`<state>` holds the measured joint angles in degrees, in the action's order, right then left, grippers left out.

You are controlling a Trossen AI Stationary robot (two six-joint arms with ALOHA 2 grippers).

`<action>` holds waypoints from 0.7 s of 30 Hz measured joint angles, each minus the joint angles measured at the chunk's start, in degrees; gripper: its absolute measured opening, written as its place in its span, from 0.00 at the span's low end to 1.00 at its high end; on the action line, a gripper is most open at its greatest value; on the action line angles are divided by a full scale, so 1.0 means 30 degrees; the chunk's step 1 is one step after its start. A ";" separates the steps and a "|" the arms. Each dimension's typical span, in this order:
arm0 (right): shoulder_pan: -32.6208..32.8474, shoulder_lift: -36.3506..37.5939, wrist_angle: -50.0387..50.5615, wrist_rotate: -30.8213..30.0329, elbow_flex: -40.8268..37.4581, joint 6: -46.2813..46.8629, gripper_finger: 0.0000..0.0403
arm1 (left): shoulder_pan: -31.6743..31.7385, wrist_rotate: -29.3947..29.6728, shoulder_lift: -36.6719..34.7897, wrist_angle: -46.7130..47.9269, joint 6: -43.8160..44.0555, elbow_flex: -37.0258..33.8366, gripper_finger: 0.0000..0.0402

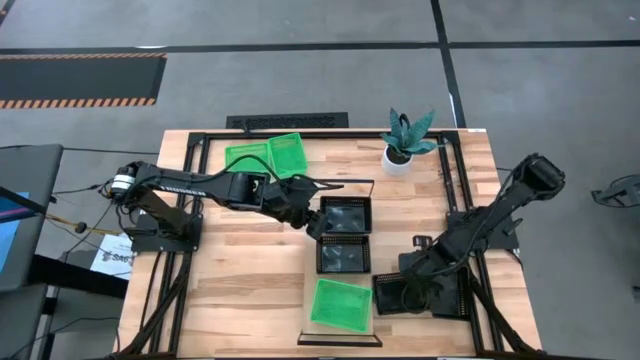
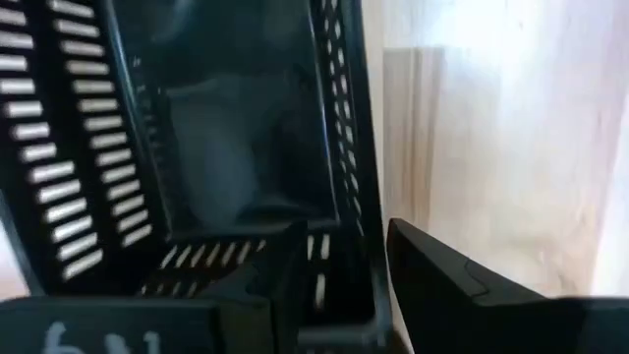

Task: Stack baskets on shelf by color
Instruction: Stack the black bin on top of the black bin on the shelf

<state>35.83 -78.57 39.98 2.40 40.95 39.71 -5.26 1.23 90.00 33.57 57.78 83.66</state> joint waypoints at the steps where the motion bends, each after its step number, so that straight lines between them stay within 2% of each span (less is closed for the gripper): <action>1: -0.0029 -0.0188 -0.0273 -0.0086 0.0000 -0.0056 0.40 | -0.0018 0.0002 0.0007 0.0001 -0.0045 0.0000 0.51; 6: -0.0363 -0.0860 -0.0994 0.0028 0.0007 -0.0093 0.32 | -0.0022 0.0017 0.0007 -0.0009 -0.0240 0.0000 0.51; 12: -0.0768 -0.1440 -0.0932 0.1305 0.0049 0.0196 0.04 | -0.0022 0.0009 0.0015 -0.0009 -0.0444 0.0000 0.51; 17: -0.0537 -0.0375 0.0322 0.1279 0.0752 0.1424 0.02 | -0.0022 0.0007 0.0015 -0.0048 -0.0392 0.0000 0.51; 21: -0.0294 0.1005 0.3528 0.1340 0.2104 0.2588 0.01 | -0.0022 -0.0590 0.0015 -0.0842 -0.0343 0.0000 0.51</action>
<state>34.94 -75.55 50.57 6.42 47.26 47.48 -5.32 -0.54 90.04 31.04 56.75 83.66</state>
